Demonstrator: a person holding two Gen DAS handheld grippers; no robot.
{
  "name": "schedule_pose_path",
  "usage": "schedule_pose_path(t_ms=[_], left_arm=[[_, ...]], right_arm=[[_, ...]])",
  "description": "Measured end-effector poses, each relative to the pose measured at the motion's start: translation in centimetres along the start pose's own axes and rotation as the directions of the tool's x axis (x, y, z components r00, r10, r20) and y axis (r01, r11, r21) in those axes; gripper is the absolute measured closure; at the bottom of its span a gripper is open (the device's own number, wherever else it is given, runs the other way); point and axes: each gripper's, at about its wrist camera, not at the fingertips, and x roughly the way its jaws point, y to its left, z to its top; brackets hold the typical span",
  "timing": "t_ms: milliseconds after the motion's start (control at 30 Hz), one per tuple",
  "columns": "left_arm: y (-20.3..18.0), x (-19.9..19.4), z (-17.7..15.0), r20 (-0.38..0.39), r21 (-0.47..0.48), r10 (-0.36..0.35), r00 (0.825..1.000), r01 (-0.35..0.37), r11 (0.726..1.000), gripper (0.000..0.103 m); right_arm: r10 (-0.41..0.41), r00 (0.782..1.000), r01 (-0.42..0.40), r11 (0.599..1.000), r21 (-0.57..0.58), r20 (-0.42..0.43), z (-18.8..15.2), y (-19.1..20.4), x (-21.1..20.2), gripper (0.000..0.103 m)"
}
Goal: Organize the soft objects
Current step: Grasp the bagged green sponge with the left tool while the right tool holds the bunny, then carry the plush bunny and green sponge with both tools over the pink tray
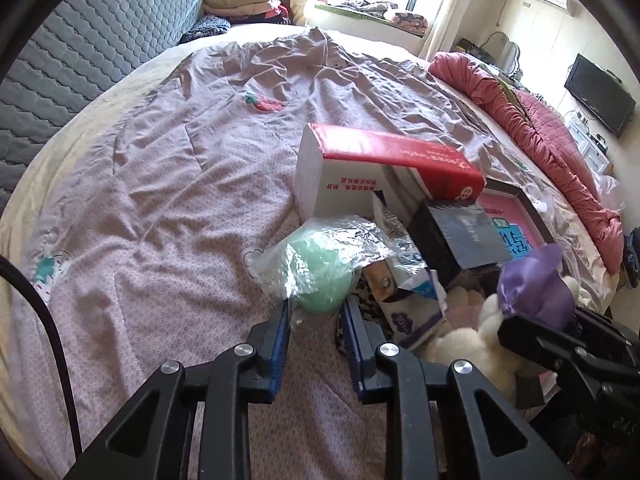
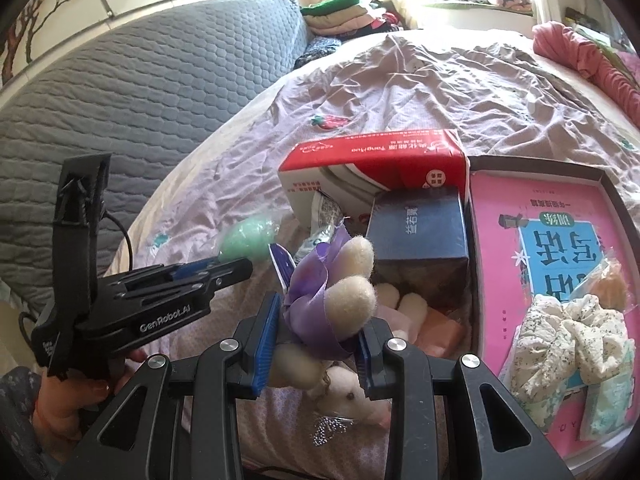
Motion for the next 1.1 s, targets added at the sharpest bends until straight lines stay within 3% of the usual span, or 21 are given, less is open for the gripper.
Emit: schedule_pose_path(t_ms=[167,267,433,533,600,967,1100], left_arm=[[-0.3,-0.9,0.0,0.01,0.008,0.008,1.0,-0.008,1.0,0.089],[-0.3,-0.4,-0.2,-0.008,0.009,0.014,1.0,-0.014,1.0,0.089],[0.8,0.5,-0.5,-0.036,-0.043,-0.065,0.997,0.063,0.997,0.088],[1.3,1.1,-0.5,-0.045,-0.051,-0.036,0.998,0.034,0.998,0.073],[1.7,1.7,-0.4,-0.061,-0.067,-0.044,0.997,0.04,0.997,0.052],[1.2,5.4,2.0,-0.084,-0.055,0.033,0.996,-0.037,0.998,0.047],[1.1,6.9,2.7,-0.095,-0.06,0.016,0.995,-0.022,0.998,0.048]], right_arm=[[0.0,1.0,0.0,1.0,0.006,0.023,0.5,0.1,-0.5,0.068],[0.0,1.0,0.0,1.0,0.007,0.024,0.5,0.0,-0.5,0.068],[0.001,1.0,-0.001,1.0,0.026,0.007,0.2,-0.4,-0.2,0.068],[0.003,1.0,-0.004,1.0,0.029,0.01,0.1,-0.5,-0.1,0.068],[0.006,1.0,-0.006,0.999,0.031,0.01,0.1,-0.6,-0.1,0.068],[0.008,1.0,-0.008,0.999,0.046,0.003,0.2,-1.3,0.5,0.068],[0.009,1.0,-0.01,0.999,0.051,0.008,0.2,-1.4,0.2,0.068]])
